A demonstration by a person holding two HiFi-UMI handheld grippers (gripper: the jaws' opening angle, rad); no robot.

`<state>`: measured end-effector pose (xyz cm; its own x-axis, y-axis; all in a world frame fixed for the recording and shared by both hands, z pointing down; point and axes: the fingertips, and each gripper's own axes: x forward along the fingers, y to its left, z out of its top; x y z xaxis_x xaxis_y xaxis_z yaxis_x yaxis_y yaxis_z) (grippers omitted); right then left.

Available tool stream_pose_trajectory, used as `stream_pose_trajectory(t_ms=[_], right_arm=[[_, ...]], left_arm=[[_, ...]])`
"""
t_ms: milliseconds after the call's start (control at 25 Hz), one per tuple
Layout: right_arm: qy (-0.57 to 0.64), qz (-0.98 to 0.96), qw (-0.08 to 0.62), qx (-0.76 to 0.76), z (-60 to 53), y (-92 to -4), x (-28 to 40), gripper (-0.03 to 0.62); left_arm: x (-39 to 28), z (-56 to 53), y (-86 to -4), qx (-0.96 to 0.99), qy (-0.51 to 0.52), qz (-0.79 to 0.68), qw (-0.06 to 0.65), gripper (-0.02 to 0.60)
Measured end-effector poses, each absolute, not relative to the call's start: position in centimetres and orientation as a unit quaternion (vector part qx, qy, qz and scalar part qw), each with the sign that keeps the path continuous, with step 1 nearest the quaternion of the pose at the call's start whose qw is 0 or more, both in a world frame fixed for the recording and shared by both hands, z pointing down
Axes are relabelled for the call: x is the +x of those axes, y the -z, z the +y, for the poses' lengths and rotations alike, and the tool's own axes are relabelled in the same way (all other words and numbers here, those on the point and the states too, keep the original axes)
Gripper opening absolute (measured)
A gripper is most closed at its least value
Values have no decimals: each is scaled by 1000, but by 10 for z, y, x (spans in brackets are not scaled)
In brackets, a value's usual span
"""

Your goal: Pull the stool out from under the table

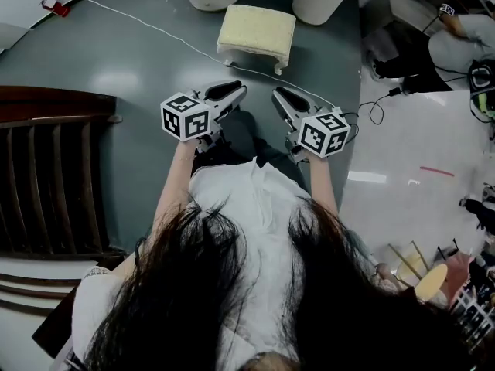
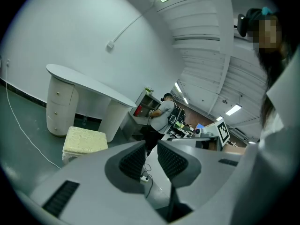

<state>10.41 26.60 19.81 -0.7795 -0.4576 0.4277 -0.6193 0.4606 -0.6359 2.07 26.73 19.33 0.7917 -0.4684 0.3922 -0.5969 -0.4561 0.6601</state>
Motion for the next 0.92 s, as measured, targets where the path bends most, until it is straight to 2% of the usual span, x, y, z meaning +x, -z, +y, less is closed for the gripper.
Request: stream_pose_trajectory(t_ms=[920], right_arm=[[-386,-855,83,336,265,-178,129,66]], left_arm=[[8,254,-164,854,-63,-349,382,91]])
